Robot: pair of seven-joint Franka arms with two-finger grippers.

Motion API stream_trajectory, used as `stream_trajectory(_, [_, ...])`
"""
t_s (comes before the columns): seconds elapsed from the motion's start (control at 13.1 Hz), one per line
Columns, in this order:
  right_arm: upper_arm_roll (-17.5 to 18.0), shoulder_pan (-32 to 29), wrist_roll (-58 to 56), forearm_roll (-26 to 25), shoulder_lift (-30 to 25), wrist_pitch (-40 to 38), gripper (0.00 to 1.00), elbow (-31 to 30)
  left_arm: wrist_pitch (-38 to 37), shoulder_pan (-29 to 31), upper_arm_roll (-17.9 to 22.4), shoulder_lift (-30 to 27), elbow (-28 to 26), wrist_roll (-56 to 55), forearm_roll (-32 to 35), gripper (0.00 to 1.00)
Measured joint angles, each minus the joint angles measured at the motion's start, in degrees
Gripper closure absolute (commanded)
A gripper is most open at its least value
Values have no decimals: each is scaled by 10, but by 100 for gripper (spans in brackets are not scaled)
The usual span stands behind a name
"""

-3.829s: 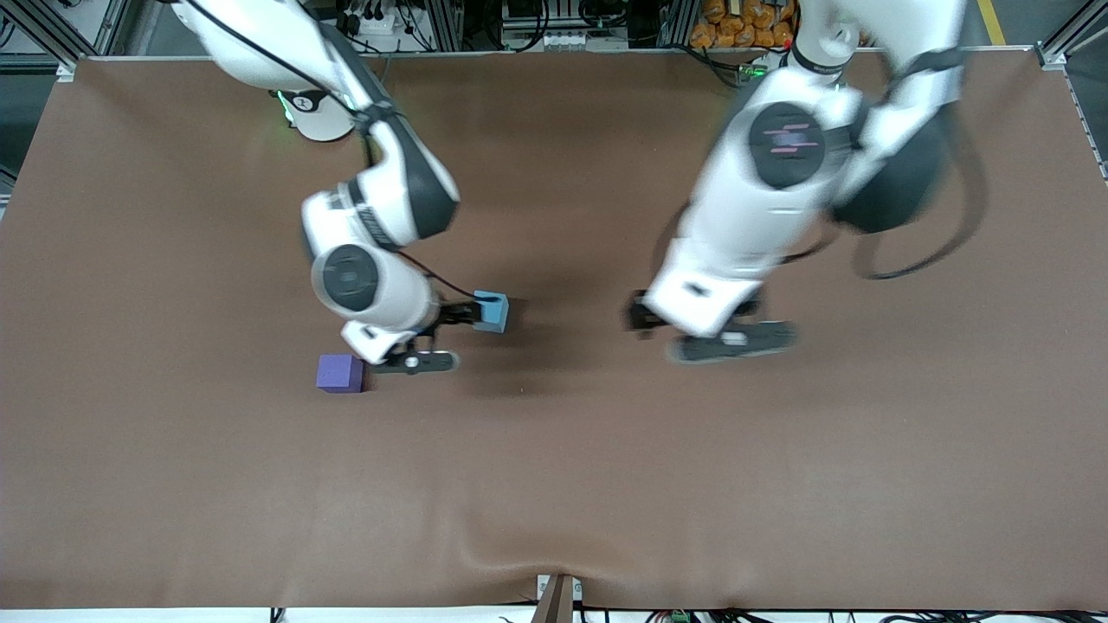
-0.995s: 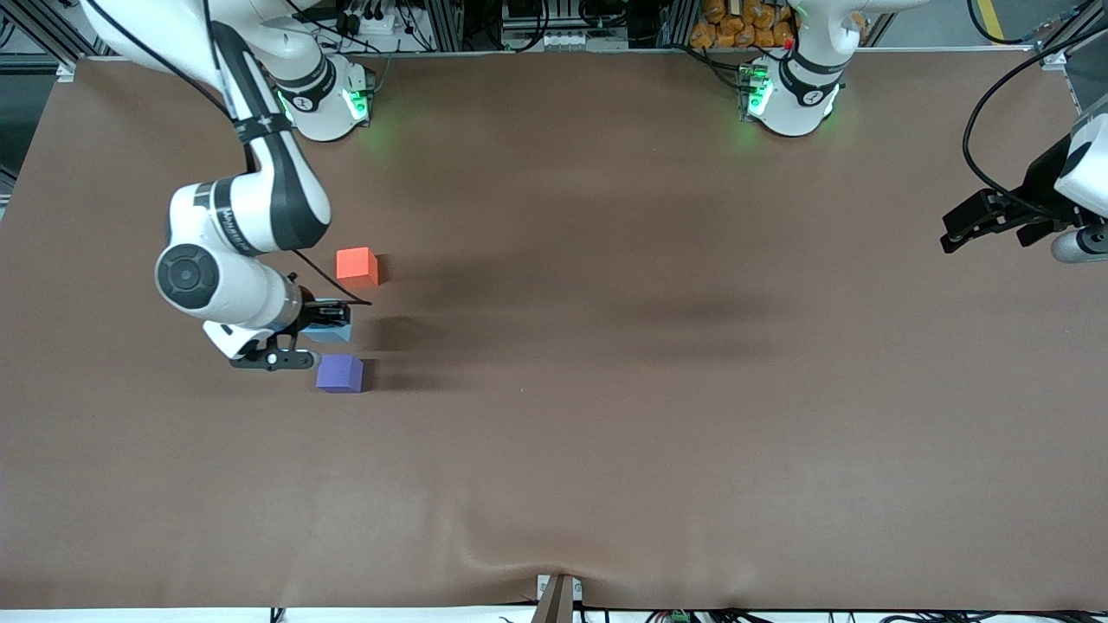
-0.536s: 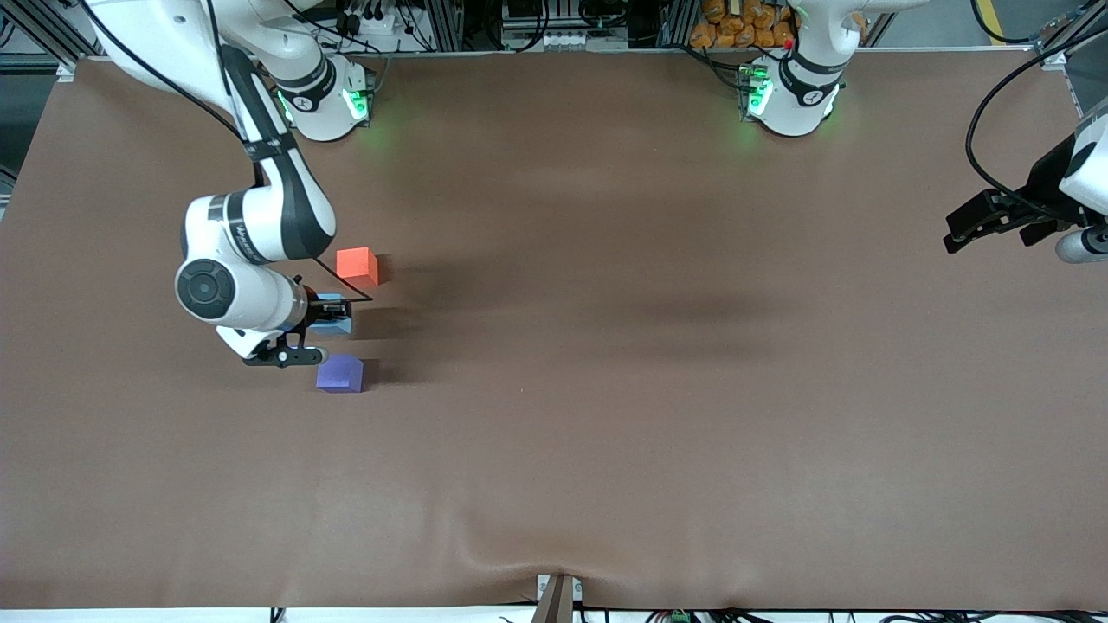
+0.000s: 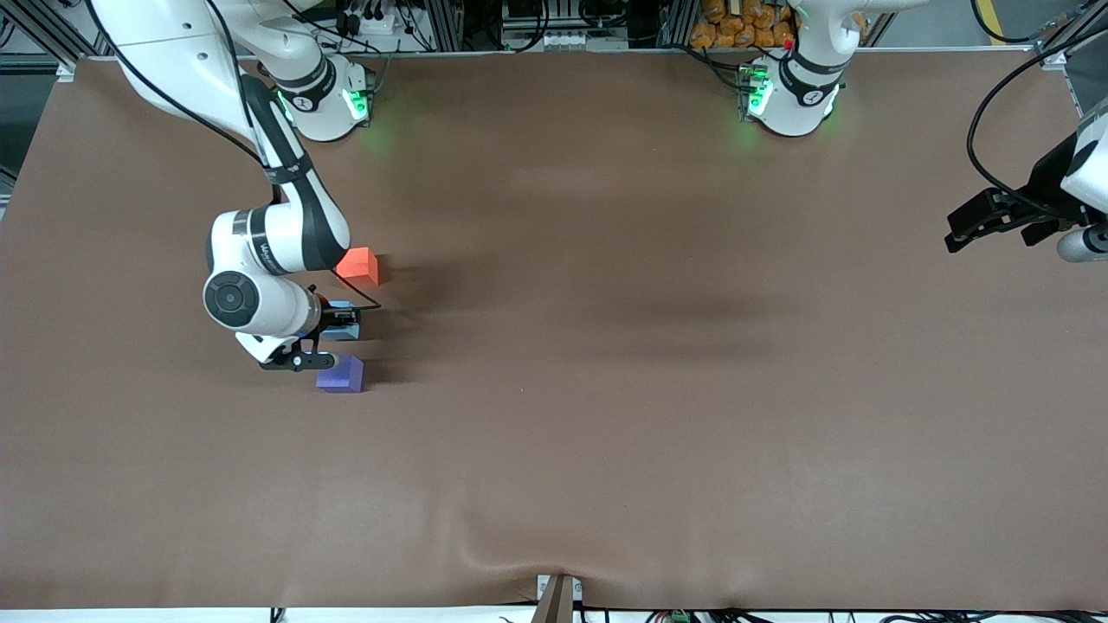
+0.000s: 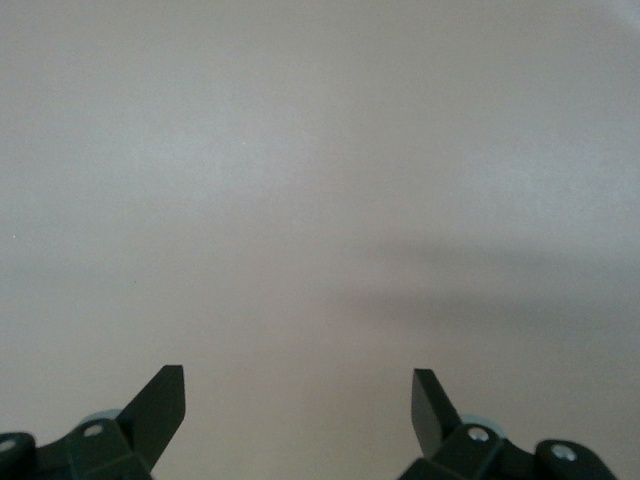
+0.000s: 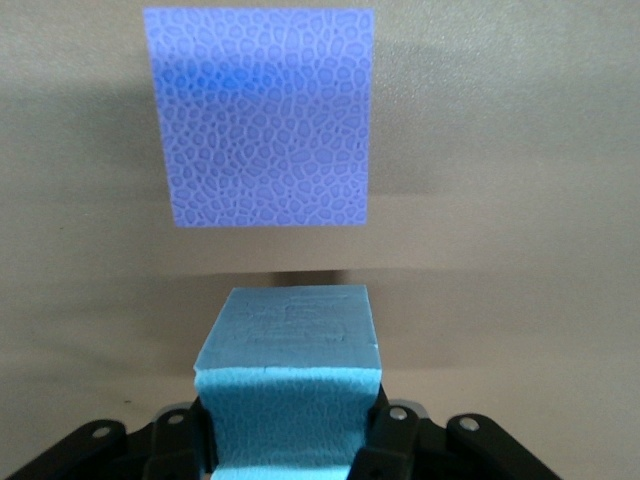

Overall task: Place blue block between orange and purple blocks
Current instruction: 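Lower the blue cube between the orange and purple cubes, open the right gripper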

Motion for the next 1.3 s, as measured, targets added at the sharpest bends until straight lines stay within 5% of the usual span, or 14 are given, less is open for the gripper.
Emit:
stream_trajectory(0.46, [5, 0, 0, 6, 14, 20, 66, 0, 0, 9, 0, 0, 1, 1, 0, 0])
stream_trajectory(0.54, [6, 1, 0, 7, 14, 20, 58, 0, 0, 10, 0, 0, 1, 1, 0, 0])
stream_trajectory(0.61, [6, 1, 0, 7, 14, 20, 39, 0, 0, 10, 0, 0, 1, 1, 0, 0])
stream_trajectory(0.69, [6, 1, 0, 7, 15, 20, 9, 0, 0, 10, 0, 0, 1, 1, 0, 0])
stream_trajectory(0.77, [6, 1, 0, 7, 15, 20, 0, 0, 0, 10, 0, 0, 1, 1, 0, 0])
stream_trajectory(1.3, [5, 0, 0, 8, 5, 0, 0, 5, 0, 10, 0, 0, 1, 1, 0, 0])
